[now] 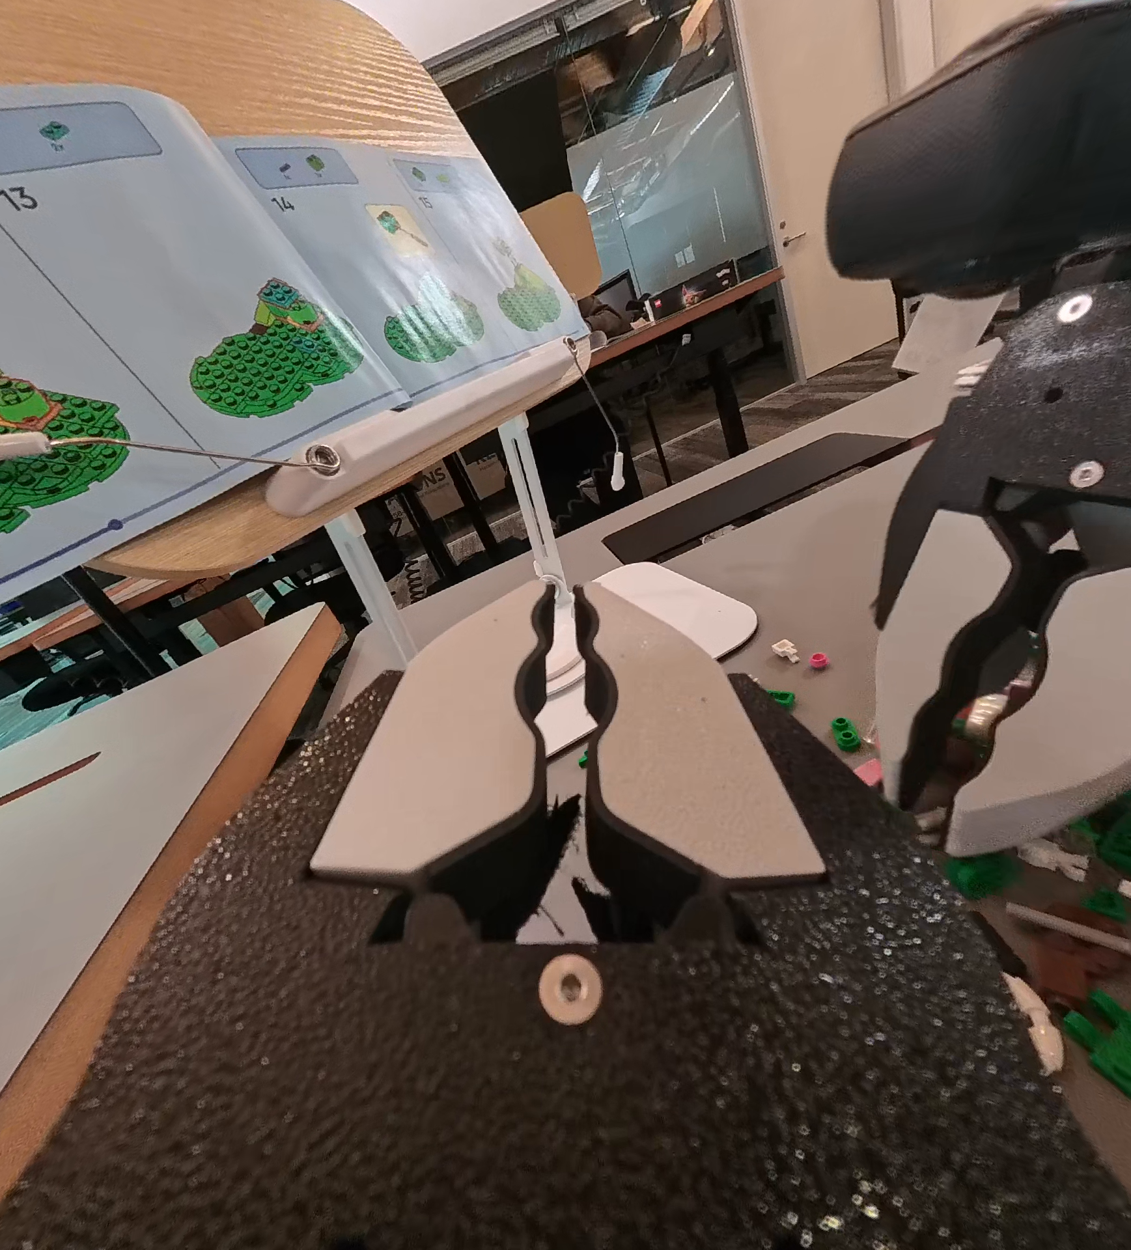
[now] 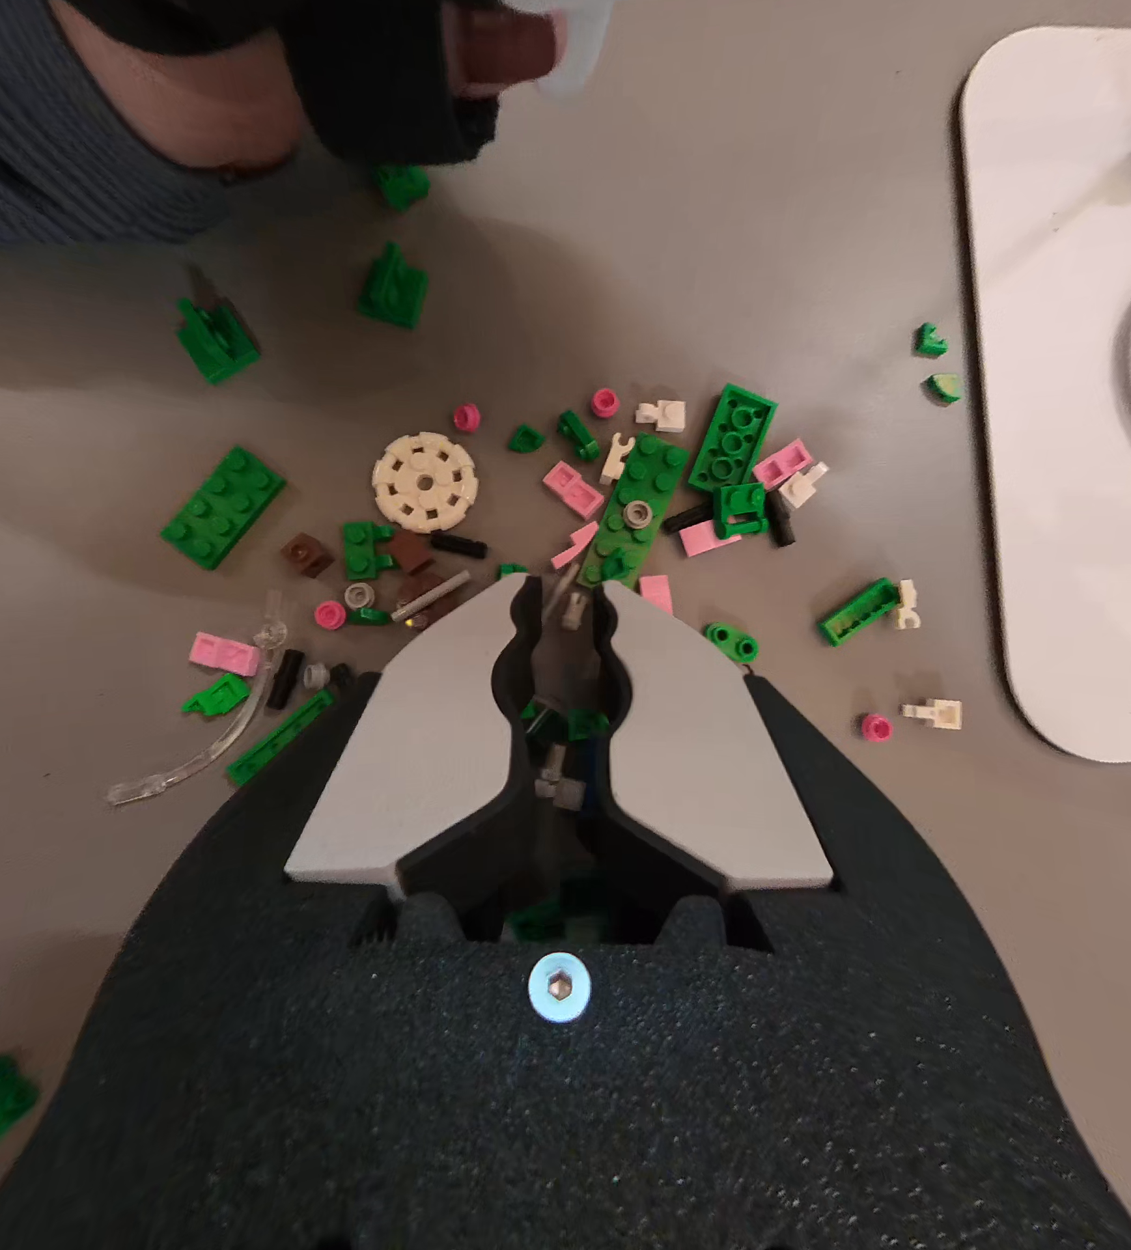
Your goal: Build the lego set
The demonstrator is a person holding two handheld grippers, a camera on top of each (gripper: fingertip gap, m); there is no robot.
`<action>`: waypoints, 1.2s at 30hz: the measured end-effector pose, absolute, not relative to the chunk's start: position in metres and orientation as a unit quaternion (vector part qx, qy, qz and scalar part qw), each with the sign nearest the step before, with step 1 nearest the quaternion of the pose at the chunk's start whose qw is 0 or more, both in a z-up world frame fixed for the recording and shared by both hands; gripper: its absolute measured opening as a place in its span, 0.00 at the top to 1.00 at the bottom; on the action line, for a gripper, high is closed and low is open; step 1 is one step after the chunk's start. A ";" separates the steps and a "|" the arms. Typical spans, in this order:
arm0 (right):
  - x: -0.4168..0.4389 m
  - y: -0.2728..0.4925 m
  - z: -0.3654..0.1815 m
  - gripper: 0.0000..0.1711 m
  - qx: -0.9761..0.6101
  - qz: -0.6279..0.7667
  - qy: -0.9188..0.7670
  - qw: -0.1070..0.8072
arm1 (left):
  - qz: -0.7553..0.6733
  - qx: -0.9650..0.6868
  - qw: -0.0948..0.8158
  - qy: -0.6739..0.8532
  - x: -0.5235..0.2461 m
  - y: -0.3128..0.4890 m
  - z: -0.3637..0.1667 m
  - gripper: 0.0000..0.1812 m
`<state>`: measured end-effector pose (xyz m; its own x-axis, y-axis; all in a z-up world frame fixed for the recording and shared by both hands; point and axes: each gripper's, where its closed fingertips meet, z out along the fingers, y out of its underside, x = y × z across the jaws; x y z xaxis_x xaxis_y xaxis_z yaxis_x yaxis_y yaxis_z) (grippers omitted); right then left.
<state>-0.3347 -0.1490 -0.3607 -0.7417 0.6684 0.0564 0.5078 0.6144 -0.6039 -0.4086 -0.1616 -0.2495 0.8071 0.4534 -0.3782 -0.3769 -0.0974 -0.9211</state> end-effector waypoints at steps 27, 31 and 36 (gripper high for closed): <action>-0.076 0.100 -0.272 0.82 -0.566 0.208 -0.606 0.519 | 0.278 -0.666 0.685 -0.096 -0.424 -0.174 -0.248 0.93; -0.043 0.128 -0.274 0.85 -0.574 0.238 -0.542 0.566 | 0.278 -0.667 0.686 -0.085 -0.421 -0.169 -0.249 0.91; -0.022 0.142 -0.278 0.81 -0.594 0.329 -0.513 0.525 | 0.283 -0.676 0.677 -0.062 -0.415 -0.162 -0.255 0.88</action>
<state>-0.0224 0.1421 -0.2781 0.2566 0.9553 0.1469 0.2641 0.0769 -0.9614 -0.4152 -0.1619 -0.2550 0.8316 0.4680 -0.2990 -0.2996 -0.0754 -0.9511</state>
